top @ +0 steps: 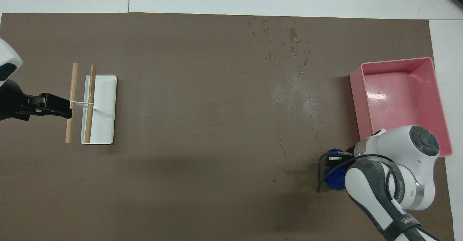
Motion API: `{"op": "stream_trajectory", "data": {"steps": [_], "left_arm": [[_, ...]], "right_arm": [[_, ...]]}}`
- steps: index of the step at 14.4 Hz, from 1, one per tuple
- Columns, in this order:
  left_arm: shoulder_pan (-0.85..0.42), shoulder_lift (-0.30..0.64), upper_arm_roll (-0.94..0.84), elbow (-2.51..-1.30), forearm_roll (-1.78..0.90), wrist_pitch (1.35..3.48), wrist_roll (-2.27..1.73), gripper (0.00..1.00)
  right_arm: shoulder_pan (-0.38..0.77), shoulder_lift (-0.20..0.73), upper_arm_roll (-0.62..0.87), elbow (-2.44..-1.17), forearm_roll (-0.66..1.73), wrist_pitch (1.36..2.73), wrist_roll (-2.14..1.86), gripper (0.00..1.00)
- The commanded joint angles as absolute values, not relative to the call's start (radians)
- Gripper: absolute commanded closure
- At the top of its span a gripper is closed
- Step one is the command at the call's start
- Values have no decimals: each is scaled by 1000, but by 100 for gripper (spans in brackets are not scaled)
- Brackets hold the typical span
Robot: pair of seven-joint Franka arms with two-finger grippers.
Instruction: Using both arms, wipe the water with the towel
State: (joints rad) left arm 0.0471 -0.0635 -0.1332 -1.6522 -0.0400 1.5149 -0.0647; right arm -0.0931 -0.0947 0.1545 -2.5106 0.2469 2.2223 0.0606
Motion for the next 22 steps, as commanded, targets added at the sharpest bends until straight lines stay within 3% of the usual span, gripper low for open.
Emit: {"op": "stream_trajectory", "data": {"steps": [1,6,10,12,17,22], "left_arm": [[37,-80,-121,-1660,-46,1502,-60,0],[35,-80,-121,-1660,-46,1502,-60,0],[37,-80,-121,-1660,-46,1502,-60,0],[35,-80,-121,-1660,-46,1502,-60,0],[35,-80,-121,-1660,-46,1502,-60,0],[37,-80,-121,-1660,-46,1502,-60,0]], "right_arm": [[-83,-35,167,-2428,227,2262,64,100],[92,-32,169,-2427,372,2334,294,100],[240,44,170,-2416,578,2502,362,100],[261,73,169,-2384,586,2520,385,100],[92,149,161,-2272,490,2504,129,100],[-17,195,163,-2149,177,2441,52,100]]}}
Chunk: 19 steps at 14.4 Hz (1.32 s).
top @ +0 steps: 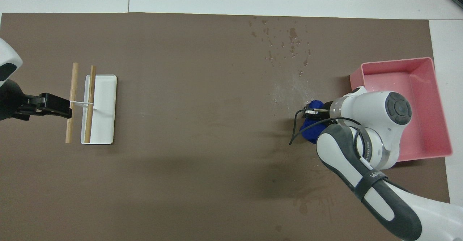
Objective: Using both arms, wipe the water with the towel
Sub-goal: 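Carry the cloth with the right gripper into the pink bin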
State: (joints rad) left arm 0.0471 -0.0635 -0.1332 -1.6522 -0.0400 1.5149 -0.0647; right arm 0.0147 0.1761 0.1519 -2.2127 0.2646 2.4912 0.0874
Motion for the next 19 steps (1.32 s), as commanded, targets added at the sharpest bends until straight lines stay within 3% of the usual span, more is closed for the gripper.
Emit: {"op": "stream_trajectory", "data": {"steps": [1,4,11,16,19], "left_arm": [[37,-80,-121,-1660,-46,1502,-60,0],[37,-80,-121,-1660,-46,1502,-60,0],[37,-80,-121,-1660,-46,1502,-60,0],[37,-80,-121,-1660,-46,1502,-60,0],[35,-80,-121,-1660,-46,1502,-60,0]], "right_arm": [[-44,202,164,-2107,113,2384,26,100],[-90,230,164,-1936,72,2154,-18,100],[-211,204,164,-1709,-62,1818,-231,100],[-324,207,164,-1710,-130,1902,-480,100],[-324,207,164,-1823,-130,2052,-471,100]]}}
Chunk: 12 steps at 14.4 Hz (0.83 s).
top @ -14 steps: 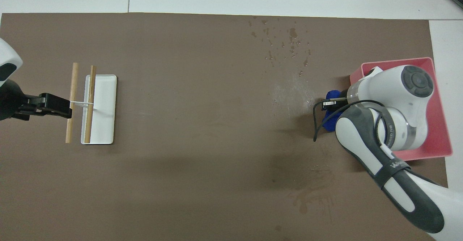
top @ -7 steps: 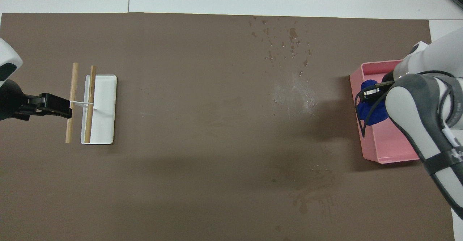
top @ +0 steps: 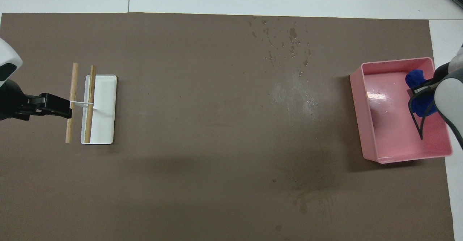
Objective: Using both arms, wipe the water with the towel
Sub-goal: 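Carry the cloth with the right gripper into the pink bin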
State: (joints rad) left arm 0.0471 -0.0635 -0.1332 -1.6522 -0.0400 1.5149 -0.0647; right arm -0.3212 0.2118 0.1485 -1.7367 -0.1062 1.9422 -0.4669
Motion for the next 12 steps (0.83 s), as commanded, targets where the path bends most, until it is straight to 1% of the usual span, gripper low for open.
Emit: {"op": "stream_trajectory", "data": {"steps": [1,3,4,5,9,11,12], "left_arm": [[37,-80,-121,-1660,-46,1502,-60,0],[37,-80,-121,-1660,-46,1502,-60,0],[35,-80,-121,-1660,-46,1502,-60,0],[37,-80,-121,-1660,-46,1502,-60,0],[37,-80,-121,-1660,-46,1502,-60,0],[35,-80,-121,-1660,-46,1502,-60,0],[37,-80,-121,-1660,-46,1502,-60,0]], "right_arm": [[-322,207,164,-1863,-130,2110,-471,100],[-322,207,164,-1867,-130,2118,-469,100],[-321,207,164,-1867,-130,2126,-466,84],[-322,207,164,-1868,-130,2131,-453,1],[-327,216,164,-1829,-129,2129,-449,0],[-324,209,164,-1780,-126,2103,-449,0],[-319,203,166,-1746,-121,2065,-448,0]]}}
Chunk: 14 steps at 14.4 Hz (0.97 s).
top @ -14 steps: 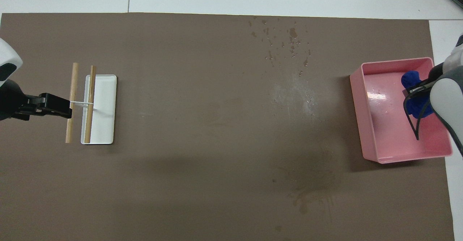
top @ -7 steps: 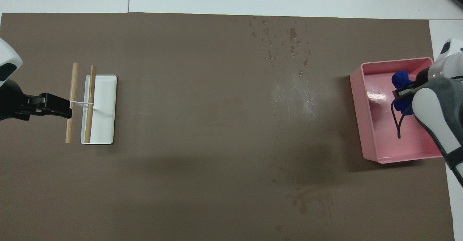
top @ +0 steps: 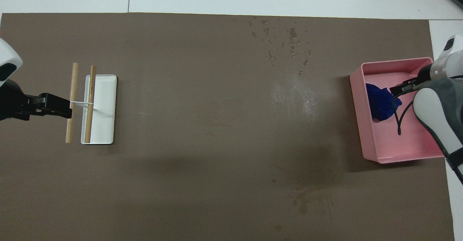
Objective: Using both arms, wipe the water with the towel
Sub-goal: 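Open the right gripper to release the cloth and withdraw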
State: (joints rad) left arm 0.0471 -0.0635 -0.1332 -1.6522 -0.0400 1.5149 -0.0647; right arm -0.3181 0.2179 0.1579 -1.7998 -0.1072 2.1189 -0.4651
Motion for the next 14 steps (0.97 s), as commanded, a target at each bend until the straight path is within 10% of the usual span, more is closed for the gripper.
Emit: {"op": "stream_trajectory", "data": {"steps": [1,14], "left_arm": [[37,-80,-121,-1660,-46,1502,-60,0],[37,-80,-121,-1660,-46,1502,-60,0]], "right_arm": [[-315,192,166,-1702,-115,2009,-446,0],[-261,-73,190,-1601,-35,1510,-266,0]]}}
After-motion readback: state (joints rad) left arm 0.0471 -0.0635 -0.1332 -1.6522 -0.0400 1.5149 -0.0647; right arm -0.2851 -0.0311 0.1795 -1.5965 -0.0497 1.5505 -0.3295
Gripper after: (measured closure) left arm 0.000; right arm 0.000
